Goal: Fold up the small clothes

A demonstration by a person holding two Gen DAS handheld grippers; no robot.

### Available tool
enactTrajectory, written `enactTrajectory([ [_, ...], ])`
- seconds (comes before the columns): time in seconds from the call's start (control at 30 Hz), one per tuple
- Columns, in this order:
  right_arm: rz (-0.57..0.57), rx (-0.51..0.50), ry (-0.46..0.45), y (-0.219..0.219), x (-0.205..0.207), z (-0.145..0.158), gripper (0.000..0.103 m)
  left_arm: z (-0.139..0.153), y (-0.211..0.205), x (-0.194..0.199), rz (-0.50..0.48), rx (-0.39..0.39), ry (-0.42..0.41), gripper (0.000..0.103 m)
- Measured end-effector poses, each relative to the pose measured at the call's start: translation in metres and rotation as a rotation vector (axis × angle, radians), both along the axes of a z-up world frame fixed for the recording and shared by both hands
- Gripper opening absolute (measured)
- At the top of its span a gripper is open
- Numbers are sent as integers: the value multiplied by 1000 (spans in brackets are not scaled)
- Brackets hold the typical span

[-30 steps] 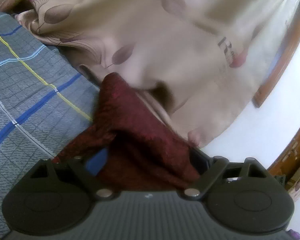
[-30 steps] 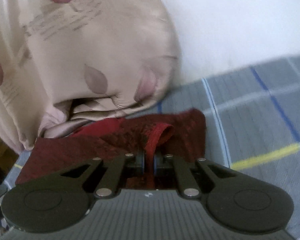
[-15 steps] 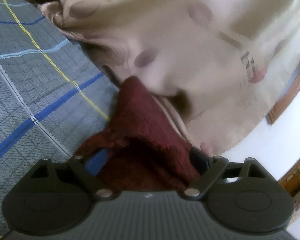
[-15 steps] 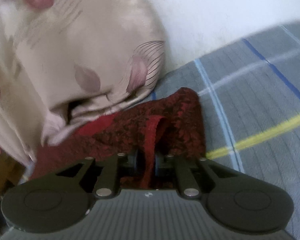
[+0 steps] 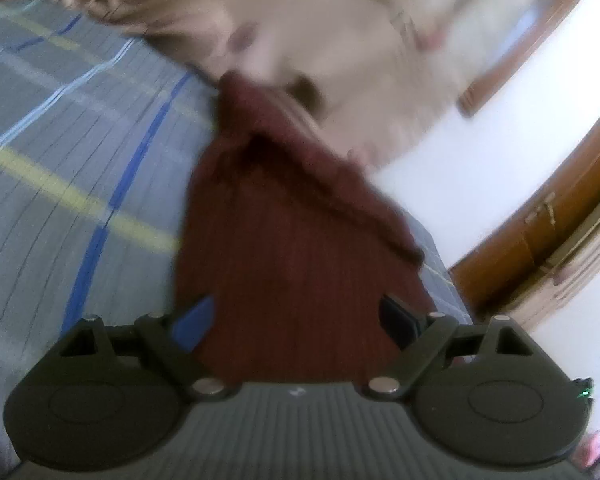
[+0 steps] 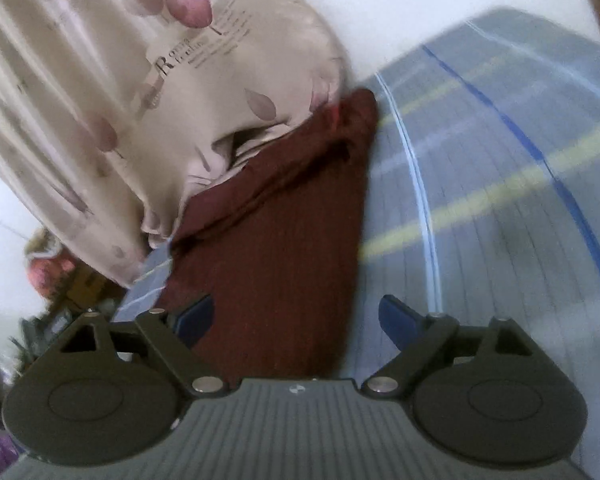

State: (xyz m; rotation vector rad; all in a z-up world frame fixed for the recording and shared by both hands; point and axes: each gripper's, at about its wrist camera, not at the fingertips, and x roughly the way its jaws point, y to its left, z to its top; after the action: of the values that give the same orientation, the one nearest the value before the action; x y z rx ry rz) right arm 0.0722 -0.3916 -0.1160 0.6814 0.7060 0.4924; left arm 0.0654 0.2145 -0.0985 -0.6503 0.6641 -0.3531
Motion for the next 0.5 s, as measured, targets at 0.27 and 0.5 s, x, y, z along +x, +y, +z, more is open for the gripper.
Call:
enactTrajectory([
  [0.27,38,14,5,22,-38,-13,88,-16,13,-50,-10,-101,45,90],
  [0.5,53,16,-17,42,-37,-21,85,-28,10,-64,-47,-142,71,90],
])
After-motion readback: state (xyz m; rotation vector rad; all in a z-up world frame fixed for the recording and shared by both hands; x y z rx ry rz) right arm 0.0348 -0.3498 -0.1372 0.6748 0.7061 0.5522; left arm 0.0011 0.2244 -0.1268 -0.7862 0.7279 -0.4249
